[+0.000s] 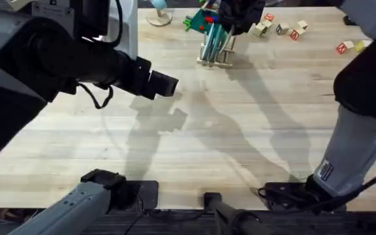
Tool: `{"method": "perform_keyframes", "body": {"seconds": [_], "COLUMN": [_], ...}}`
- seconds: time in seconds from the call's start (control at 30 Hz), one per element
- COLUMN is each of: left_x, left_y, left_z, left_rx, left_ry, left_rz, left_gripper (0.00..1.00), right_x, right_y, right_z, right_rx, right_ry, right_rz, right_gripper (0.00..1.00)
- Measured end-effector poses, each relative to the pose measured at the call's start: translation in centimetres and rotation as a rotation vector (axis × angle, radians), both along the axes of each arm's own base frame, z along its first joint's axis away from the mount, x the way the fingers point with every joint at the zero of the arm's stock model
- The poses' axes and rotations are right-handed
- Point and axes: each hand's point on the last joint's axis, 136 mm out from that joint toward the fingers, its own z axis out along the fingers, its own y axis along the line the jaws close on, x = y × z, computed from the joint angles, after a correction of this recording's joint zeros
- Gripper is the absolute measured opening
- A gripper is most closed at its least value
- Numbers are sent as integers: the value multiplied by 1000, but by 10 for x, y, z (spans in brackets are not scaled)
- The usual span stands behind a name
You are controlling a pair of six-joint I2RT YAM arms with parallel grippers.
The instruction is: Pick up the plates from the table one by one and place each into a slot on the dish rack.
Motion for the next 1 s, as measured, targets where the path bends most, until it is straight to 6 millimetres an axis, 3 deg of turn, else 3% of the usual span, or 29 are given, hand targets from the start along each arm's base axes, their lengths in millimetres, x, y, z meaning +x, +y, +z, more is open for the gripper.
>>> {"method": "perform_keyframes", "body": {"seconds": [0.23,0.5,0.77,1.0], "left_x": [0,0,0,0], "left_y": [0,0,0,0], "left_z": [0,0,0,0], "left_rx": [0,0,0,0], "left_ry": [0,0,0,0], "left_rz": [0,0,0,0], "left_gripper": [993,993,993,992], "right_x": [3,4,5,5], "right_y": [1,2,2,2], "right_z": [0,-20,-21,-21], "right_rx": [-5,-24,-25,-27], "right_ry": [-10,28,29,29], "right_rz": [21,32,32,35], "right_gripper": [33,33,34,139]}}
